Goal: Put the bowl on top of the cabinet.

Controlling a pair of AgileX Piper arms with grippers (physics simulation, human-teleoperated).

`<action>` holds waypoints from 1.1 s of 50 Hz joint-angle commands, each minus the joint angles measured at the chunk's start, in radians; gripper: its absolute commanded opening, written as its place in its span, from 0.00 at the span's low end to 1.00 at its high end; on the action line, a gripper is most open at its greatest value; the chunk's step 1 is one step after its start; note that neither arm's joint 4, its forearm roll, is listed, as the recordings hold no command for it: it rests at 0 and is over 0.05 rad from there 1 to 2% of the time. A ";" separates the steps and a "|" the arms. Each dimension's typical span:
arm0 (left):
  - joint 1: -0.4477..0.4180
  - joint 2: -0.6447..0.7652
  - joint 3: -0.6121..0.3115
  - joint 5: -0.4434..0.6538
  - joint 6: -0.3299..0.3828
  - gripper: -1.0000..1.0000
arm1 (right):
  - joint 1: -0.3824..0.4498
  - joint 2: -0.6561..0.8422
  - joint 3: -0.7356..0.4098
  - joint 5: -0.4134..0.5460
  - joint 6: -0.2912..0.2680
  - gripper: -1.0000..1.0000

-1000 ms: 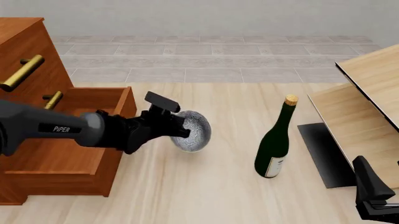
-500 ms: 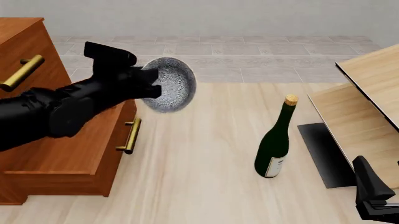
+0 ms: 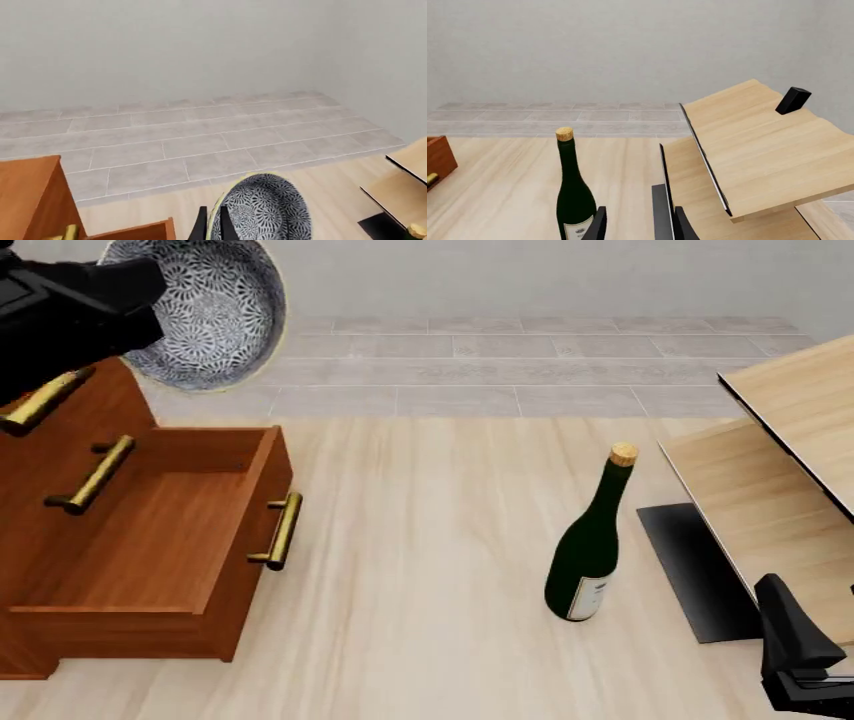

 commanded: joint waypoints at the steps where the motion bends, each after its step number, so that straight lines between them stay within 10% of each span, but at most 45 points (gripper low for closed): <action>1: 0.097 -0.122 -0.102 0.125 -0.046 0.00 | 0.000 0.000 0.000 0.000 0.000 1.00; 15: 0.286 -0.194 -0.205 0.204 -0.038 0.00 | 0.000 0.000 0.000 0.000 0.000 1.00; 55: 0.650 -0.210 -0.293 0.340 -0.376 0.00 | 0.000 0.000 0.000 0.000 0.000 1.00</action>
